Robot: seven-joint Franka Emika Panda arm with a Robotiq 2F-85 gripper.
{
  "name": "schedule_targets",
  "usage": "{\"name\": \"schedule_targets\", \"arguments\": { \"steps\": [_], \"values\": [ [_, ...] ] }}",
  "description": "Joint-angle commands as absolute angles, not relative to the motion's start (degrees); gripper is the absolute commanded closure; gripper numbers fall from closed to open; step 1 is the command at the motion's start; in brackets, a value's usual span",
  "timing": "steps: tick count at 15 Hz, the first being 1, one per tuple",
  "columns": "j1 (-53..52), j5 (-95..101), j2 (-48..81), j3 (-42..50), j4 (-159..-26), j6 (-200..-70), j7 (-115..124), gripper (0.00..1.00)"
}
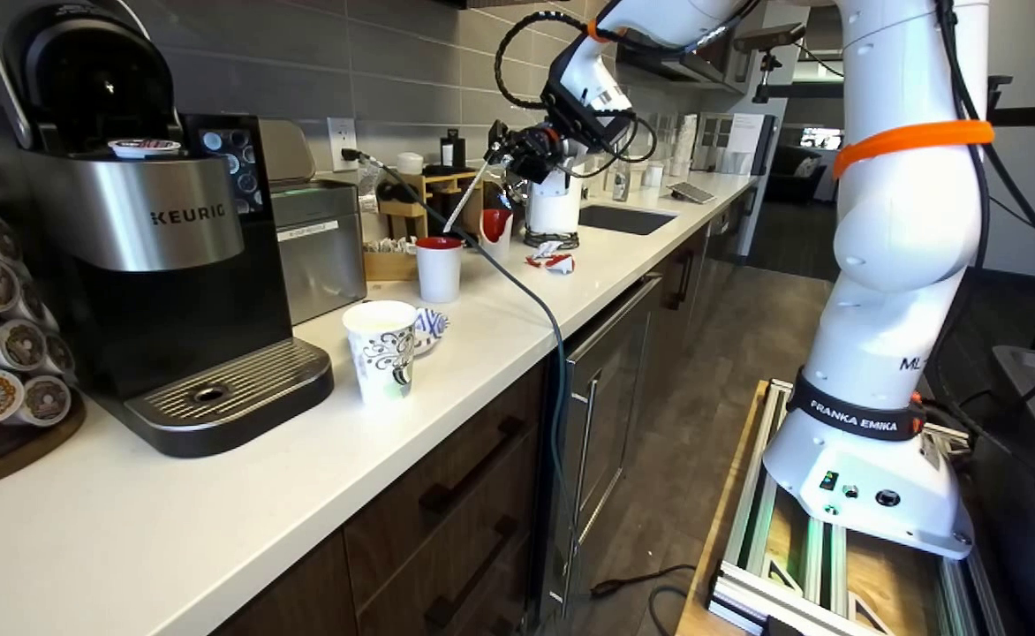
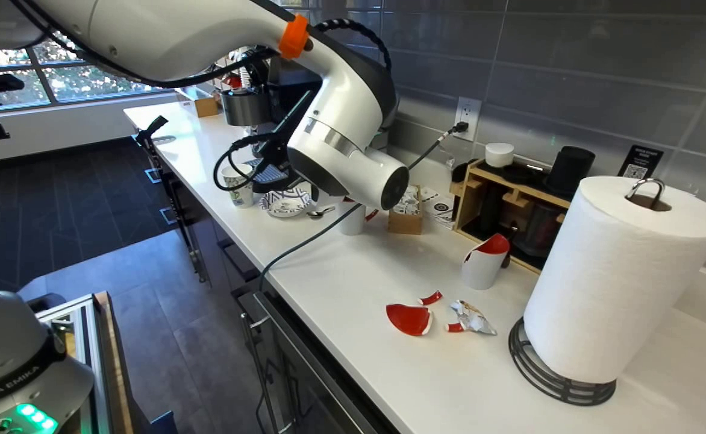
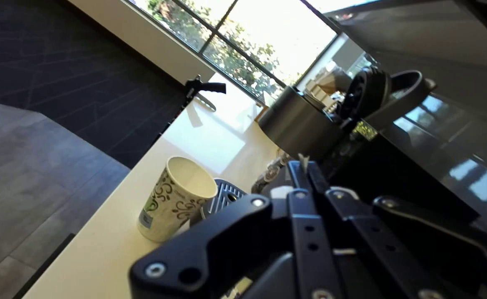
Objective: The object was instructed to pick up an object and put it in a cap and it was jerking
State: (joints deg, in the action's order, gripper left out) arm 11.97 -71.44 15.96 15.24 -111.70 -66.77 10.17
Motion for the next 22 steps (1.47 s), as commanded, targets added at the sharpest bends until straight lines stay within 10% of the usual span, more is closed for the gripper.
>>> {"name": "schedule_targets", "arguments": {
  "steps": [1, 22],
  "values": [
    [13.3, -76.7, 14.4, 16.0, -114.0, -72.8, 16.9, 0.99],
    [11.3, -83.8, 15.3, 12.5, -112.9, -87.8, 30.9, 0.97]
  ]
}}
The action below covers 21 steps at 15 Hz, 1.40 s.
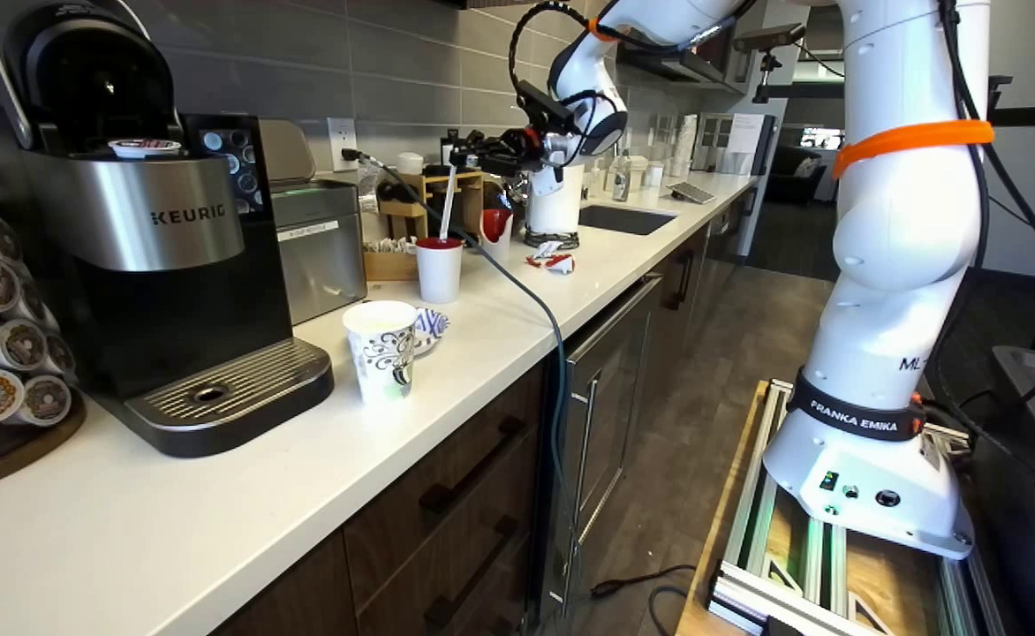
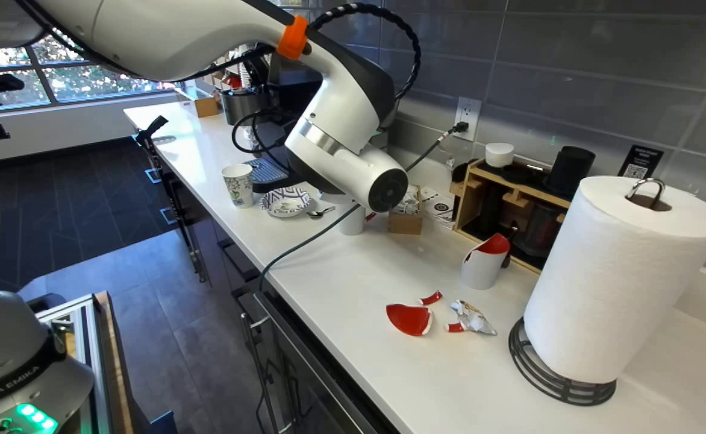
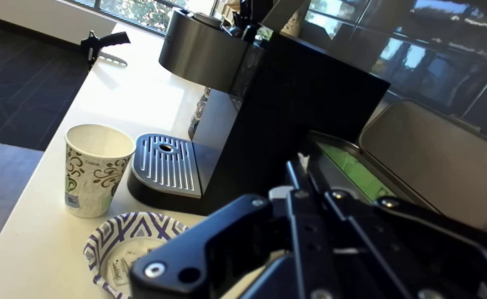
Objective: The object was instructed to pick up an object and put it in a cap and it was jerking
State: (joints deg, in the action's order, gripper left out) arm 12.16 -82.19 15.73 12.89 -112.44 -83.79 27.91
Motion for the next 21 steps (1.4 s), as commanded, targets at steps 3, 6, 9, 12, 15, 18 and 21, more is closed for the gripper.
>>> {"name": "schedule_targets", "arguments": {
  "steps": [3, 6, 9, 12, 15, 18, 21],
  "values": [
    [11.3, -84.3, 15.3, 12.1, -113.0, -89.3, 32.7, 0.68],
    [11.4, -84.7, 14.6, 11.9, -113.6, -90.2, 34.1, 0.45],
    [10.4, -82.9, 12.7, 12.0, -115.2, -93.3, 33.6, 0.21],
    [10.1, -82.2, 11.5, 12.0, -116.2, -95.8, 33.6, 0.01],
    [9.9, -78.8, 8.6, 12.8, -118.7, -101.6, 34.6, 0.00],
    [10.8, -69.3, 3.9, 13.9, -122.3, -102.6, 31.2, 0.00],
    [12.2, -60.4, -3.2, 14.9, -128.0, -100.0, 23.3, 0.00]
  ]
}}
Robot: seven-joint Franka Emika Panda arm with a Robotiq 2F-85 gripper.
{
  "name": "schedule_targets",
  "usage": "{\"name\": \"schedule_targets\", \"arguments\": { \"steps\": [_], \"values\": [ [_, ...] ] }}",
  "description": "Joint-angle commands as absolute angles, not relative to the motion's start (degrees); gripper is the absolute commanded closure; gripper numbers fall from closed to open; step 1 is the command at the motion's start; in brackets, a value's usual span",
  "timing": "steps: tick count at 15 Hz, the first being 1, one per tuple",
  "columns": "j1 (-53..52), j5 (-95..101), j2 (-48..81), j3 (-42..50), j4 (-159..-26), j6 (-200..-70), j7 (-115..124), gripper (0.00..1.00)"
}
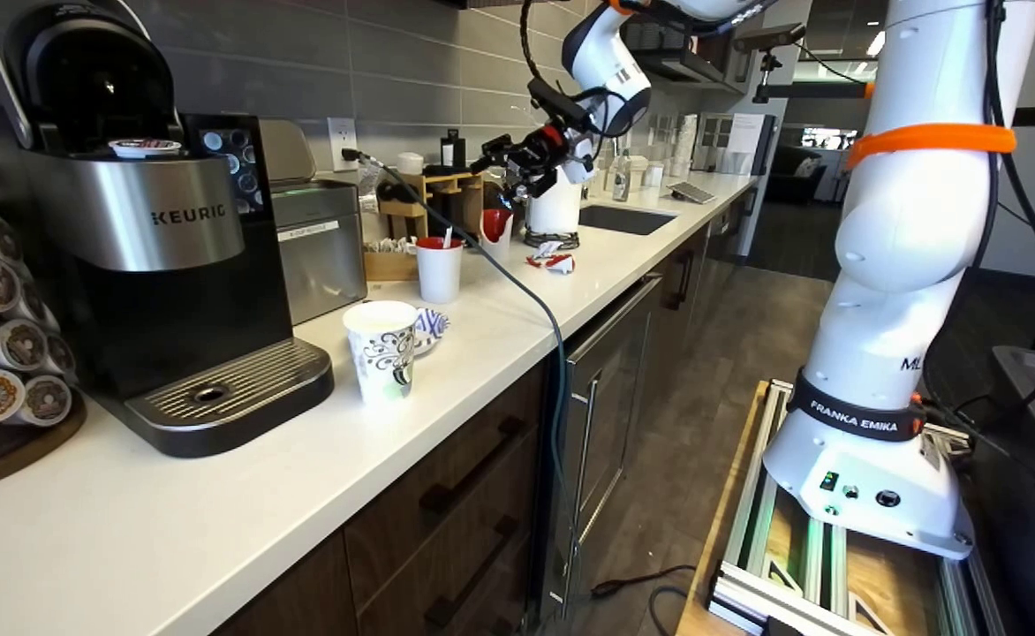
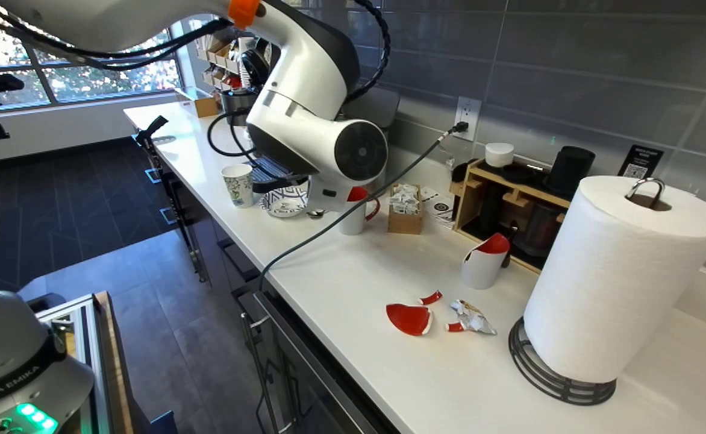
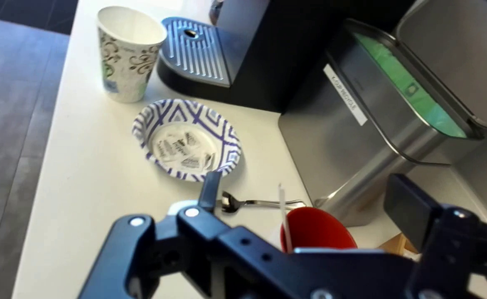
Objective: The object was instructed to pick up an object and put it in a cap and it was jerking
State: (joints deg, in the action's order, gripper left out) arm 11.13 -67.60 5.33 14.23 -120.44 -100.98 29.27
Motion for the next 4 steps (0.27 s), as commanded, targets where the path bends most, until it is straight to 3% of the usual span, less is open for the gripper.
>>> {"name": "schedule_targets", "arguments": {
  "steps": [1, 2, 4],
  "values": [
    [12.8, -57.4, -5.9, 15.2, -130.1, -99.7, 21.0, 0.00],
    [12.5, -61.9, 0.8, 14.4, -124.0, -100.2, 24.9, 0.00],
    [13.2, -59.0, -3.3, 14.7, -127.4, -99.8, 22.6, 0.00]
  ]
}}
